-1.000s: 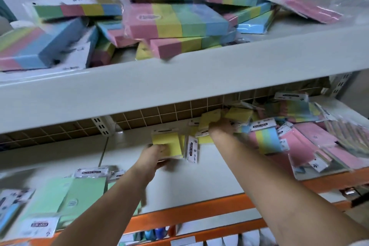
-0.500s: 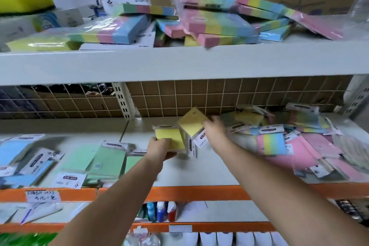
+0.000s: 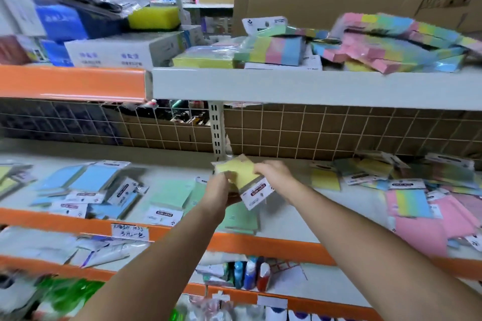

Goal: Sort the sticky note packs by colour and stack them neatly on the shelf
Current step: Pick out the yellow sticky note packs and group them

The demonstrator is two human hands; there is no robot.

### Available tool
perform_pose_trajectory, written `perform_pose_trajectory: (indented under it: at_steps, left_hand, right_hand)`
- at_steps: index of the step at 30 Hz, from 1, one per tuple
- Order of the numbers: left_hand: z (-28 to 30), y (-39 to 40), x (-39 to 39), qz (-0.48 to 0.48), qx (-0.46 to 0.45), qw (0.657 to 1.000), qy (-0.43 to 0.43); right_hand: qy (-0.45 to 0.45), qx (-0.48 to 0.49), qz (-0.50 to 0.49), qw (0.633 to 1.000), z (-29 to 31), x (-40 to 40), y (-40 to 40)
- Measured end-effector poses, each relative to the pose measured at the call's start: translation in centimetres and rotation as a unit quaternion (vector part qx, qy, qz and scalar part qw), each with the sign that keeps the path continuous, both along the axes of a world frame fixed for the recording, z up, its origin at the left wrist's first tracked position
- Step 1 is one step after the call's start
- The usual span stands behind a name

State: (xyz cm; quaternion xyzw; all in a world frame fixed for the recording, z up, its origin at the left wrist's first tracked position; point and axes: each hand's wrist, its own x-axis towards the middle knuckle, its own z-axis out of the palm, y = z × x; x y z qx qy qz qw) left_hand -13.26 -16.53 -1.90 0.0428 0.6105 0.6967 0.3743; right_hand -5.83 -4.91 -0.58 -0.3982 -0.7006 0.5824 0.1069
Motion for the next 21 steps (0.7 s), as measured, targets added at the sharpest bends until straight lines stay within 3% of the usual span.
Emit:
perform_pose_trajectory:
  at_steps: [4, 11, 21]
  left_hand:
    - [0.4, -4.5, -3.7, 0.011, -0.006, 1.0, 0.013]
    - [1.0, -12.7, -10.6, 0.003, -0.007, 0.999, 0.033]
    - [0.4, -24.3, -19.5, 0.071, -0.036, 0.996, 0.041]
  right_hand:
    - [0.023, 0.016, -0.017, 0.999, 0.1, -4.3, -4.6]
    - [0.024, 0.062, 0.042, 0.997, 0.6, -11.5, -12.5]
    - [0.049, 0.094, 0.091, 0.99, -0.3, -21.2, -23.4]
